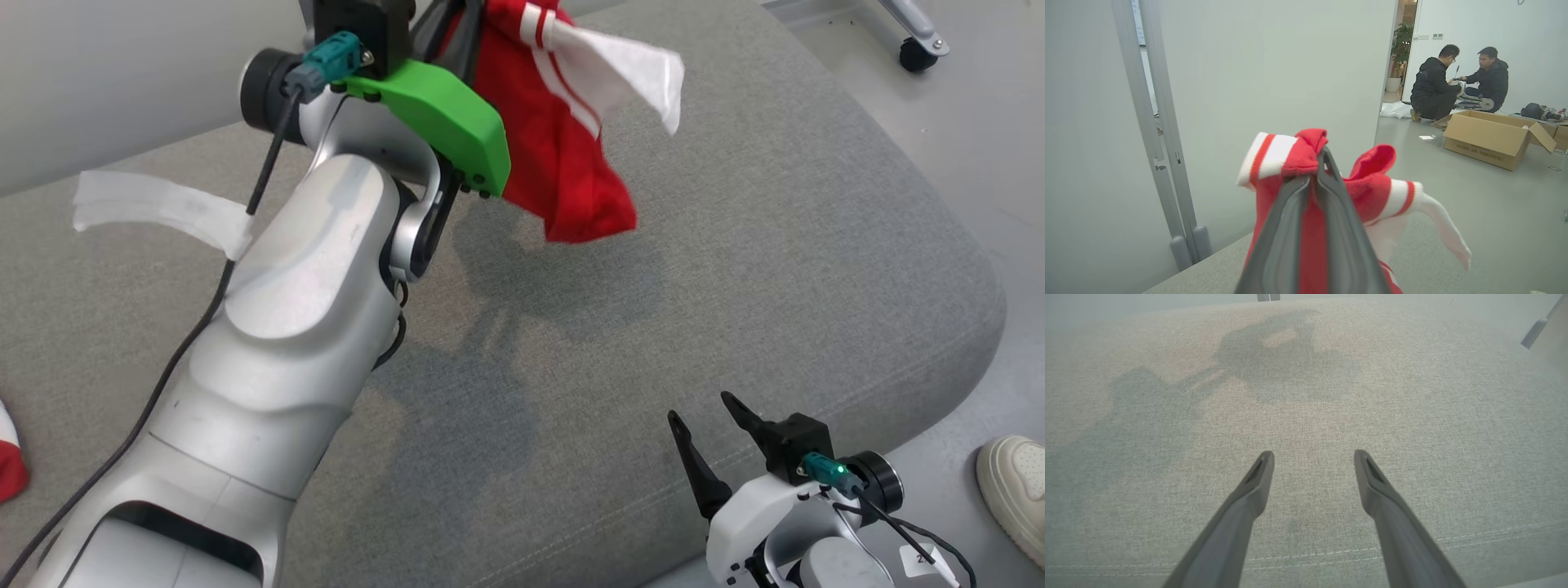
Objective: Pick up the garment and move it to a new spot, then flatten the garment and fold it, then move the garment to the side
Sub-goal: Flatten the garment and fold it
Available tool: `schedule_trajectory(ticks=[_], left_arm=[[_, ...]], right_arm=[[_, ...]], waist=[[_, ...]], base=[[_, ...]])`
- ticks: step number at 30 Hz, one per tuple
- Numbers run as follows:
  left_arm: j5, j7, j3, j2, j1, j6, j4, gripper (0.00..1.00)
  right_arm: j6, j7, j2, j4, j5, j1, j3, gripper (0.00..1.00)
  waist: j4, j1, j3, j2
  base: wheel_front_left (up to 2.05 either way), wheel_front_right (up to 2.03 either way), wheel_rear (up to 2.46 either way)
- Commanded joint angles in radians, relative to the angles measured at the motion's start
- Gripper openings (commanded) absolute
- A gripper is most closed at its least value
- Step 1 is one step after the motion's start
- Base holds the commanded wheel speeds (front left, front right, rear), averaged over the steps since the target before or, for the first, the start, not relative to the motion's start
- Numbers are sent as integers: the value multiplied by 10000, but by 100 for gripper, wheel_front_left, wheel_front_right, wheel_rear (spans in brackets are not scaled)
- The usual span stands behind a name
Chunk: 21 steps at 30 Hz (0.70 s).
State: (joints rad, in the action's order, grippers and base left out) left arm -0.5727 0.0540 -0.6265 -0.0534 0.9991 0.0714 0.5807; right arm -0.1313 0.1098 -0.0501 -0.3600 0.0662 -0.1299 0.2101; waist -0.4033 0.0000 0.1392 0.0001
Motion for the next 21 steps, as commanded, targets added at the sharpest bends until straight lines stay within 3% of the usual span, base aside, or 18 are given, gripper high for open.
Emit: schedule_trajectory(ticks=[1, 8, 16, 17, 19, 21], left_arm=[[-118, 181, 68, -26, 252, 96, -116, 0], [-916, 187, 285, -65, -470, 313, 19, 0], [-1456, -125, 529, -1224, -2832, 519, 1368, 0], [-1522, -92, 585, -1315, -2977, 581, 1540, 4], [-1492, -88, 618, -1495, -3210, 695, 1897, 100], [-1471, 49, 693, -1681, -3312, 818, 2206, 100]], right_arm=[[10, -28, -6, 65, -51, 106, -19, 100], [10, -109, -9, 282, -30, 248, -138, 100], [10, -184, -6, 344, -65, 300, -263, 100], [10, -185, -6, 353, -69, 282, -270, 100], [10, -189, -7, 349, -87, 250, -290, 100], [10, -185, -6, 346, -96, 212, -267, 100]], waist=[[109, 0, -193, -1], [482, 0, -256, -1], [1181, 0, -235, -1], [1243, 0, -231, -1], [1357, 0, -238, -1], [1420, 0, -256, -1]], base=[[0, 0, 0], [0, 0, 0], [0, 0, 0], [0, 0, 0], [0, 0, 0], [0, 0, 0]])
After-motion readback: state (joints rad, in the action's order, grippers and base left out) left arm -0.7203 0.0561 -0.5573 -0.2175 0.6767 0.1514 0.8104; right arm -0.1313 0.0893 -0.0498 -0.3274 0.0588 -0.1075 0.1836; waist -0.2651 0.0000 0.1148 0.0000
